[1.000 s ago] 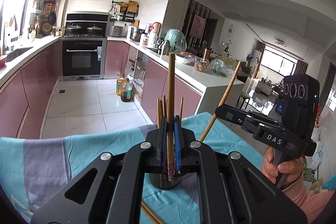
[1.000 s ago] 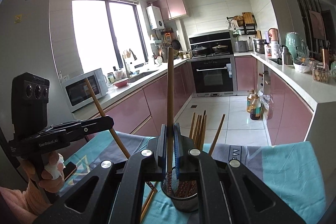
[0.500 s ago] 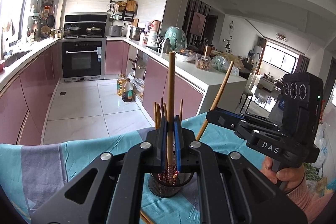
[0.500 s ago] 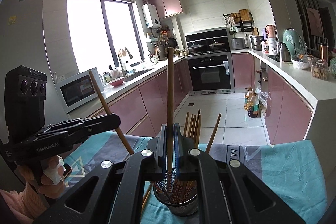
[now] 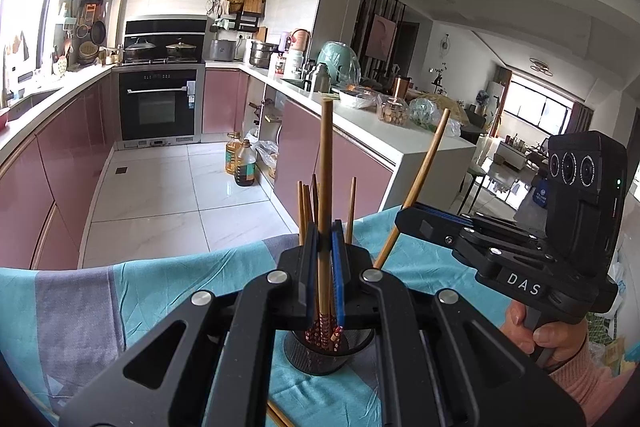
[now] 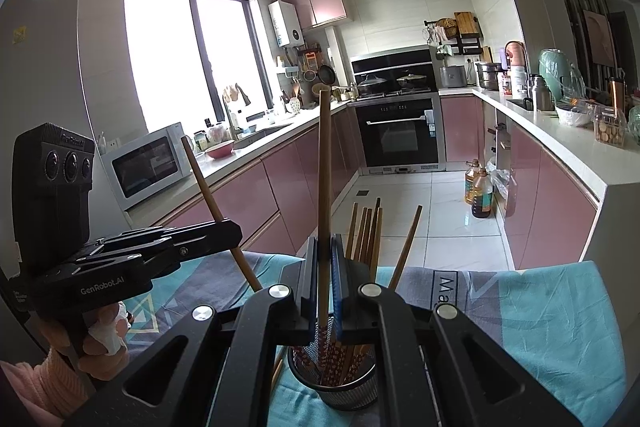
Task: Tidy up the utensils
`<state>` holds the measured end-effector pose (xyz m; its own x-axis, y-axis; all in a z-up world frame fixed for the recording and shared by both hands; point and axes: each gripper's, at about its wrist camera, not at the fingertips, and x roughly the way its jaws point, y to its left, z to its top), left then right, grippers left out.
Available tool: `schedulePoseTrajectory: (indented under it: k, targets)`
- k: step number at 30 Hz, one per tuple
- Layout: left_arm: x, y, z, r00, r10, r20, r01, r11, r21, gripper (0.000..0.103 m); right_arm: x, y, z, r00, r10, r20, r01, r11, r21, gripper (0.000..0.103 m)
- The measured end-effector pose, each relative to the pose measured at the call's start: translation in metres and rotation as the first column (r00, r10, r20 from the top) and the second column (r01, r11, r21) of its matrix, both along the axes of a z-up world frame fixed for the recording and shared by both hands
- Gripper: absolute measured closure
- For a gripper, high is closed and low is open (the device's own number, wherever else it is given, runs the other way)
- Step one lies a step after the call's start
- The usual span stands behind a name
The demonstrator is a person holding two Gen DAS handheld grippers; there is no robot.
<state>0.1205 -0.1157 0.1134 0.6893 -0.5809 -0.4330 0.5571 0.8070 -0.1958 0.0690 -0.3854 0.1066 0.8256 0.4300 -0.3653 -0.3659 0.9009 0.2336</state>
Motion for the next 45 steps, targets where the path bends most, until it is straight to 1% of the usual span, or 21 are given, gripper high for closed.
schedulePoseTrajectory:
  k: [5, 18, 31, 37, 45]
  targets:
    - [0.002, 0.004, -0.002, 1.000, 0.000, -0.006, 0.000, 1.000, 0.005, 0.096, 0.000, 0.000, -0.001, 1.000, 0.000, -0.004, 0.000, 1.000, 0.000, 0.098]
    - [0.010, -0.001, -0.006, 1.000, 0.001, -0.026, 0.000, 1.000, 0.020, 0.096, 0.002, -0.001, -0.009, 1.000, 0.004, -0.021, -0.004, 1.000, 0.000, 0.098]
    - [0.008, -0.001, -0.007, 1.000, -0.001, -0.031, 0.002, 1.000, 0.022, 0.096, 0.005, -0.001, -0.012, 1.000, 0.004, -0.029, -0.004, 1.000, 0.000, 0.098]
    - [0.007, -0.001, -0.009, 0.999, -0.001, -0.032, 0.002, 1.000, 0.025, 0.096, 0.003, -0.001, -0.020, 0.999, 0.009, -0.036, -0.009, 1.000, 0.000, 0.098]
    - [0.009, 0.000, -0.011, 0.999, -0.005, -0.039, 0.006, 1.000, 0.029, 0.096, 0.000, 0.001, -0.022, 0.999, 0.012, -0.043, -0.013, 1.000, -0.004, 0.098]
